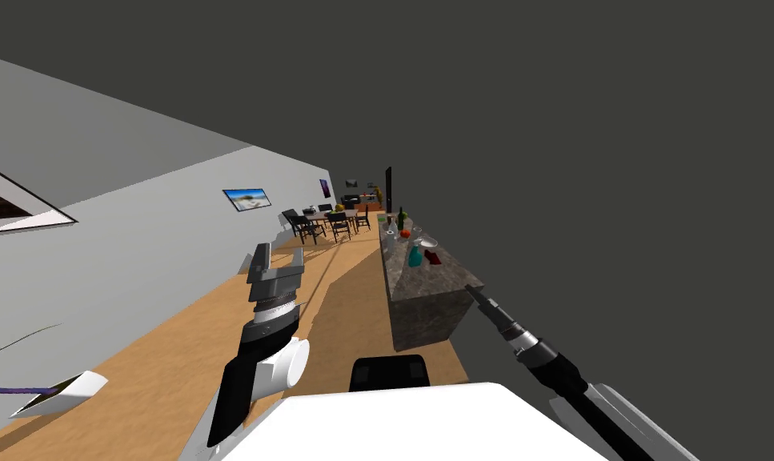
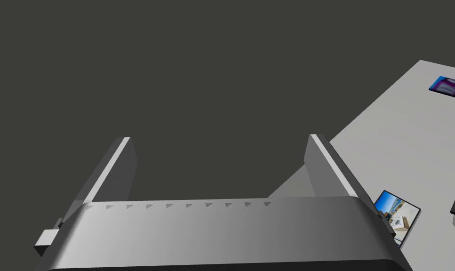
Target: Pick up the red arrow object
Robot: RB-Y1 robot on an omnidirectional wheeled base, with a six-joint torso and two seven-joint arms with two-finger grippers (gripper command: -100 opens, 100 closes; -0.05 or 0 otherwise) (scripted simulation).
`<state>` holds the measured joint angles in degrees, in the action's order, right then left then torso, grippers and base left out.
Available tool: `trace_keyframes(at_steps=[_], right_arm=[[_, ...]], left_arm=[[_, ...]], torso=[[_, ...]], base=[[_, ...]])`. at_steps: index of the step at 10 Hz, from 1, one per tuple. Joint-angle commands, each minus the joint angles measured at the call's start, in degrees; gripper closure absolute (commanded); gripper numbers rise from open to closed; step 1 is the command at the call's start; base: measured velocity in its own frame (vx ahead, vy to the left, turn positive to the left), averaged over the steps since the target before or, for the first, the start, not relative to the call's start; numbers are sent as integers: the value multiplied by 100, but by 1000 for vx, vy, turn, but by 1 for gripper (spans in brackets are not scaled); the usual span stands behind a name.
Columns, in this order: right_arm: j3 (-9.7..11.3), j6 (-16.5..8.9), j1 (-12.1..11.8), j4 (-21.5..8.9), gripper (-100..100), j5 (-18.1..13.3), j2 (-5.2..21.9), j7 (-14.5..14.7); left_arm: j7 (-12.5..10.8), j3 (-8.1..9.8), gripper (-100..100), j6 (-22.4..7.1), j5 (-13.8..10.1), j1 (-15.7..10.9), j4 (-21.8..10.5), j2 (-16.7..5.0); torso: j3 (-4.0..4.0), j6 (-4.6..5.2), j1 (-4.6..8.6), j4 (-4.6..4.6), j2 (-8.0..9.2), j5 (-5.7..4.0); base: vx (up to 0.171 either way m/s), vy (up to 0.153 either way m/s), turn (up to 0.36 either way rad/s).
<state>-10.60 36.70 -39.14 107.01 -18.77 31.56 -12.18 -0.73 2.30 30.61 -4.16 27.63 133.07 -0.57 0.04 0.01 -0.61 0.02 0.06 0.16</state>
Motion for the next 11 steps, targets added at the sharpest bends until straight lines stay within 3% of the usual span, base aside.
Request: trace_keyframes(at_steps=[1, 4, 5, 7, 8, 10, 11], right_arm=[[-91, 51, -61, -284, -100, -278, 269, -99], [-288, 144, -240, -667, -100, -725, 697, -295], [-288, 144, -240, -708, -100, -725, 700, -295], [-490, 255, -420, -1088, -100, -1114, 1106, -490], [-490, 255, -420, -1143, -100, -1184, 1110, -490], [-695, 382, -598, -1534, -100, -1563, 1492, -681], [-695, 382, -598, -1583, -100, -1649, 1492, -681]], left_arm=[[0, 0, 0, 0, 0, 0, 0, 0], [0, 0, 0, 0, 0, 0, 0, 0], [0, 0, 0, 0, 0, 0, 0, 0], [0, 0, 0, 0, 0, 0, 0, 0], [0, 0, 0, 0, 0, 0, 0, 0], [0, 0, 0, 0, 0, 0, 0, 0], [0, 0, 0, 0, 0, 0, 0, 0]], torso=[[0, 0, 0, 0, 0, 0], [-5, 2, 3, -2, -7, 0], [0, -1, 9, 0, 1, -3], [0, -2, 14, 0, 0, -3], [-7, -3, -8, -2, -12, 1], [-8, -2, 17, -3, -13, -4], [-8, -2, 6, -3, -14, -1]], base=[[16, 124, 115], [17, 165, 91], [-5, 115, 57], [23, 172, 168], [46, 145, 37], [43, 139, 146], [35, 121, 39]])
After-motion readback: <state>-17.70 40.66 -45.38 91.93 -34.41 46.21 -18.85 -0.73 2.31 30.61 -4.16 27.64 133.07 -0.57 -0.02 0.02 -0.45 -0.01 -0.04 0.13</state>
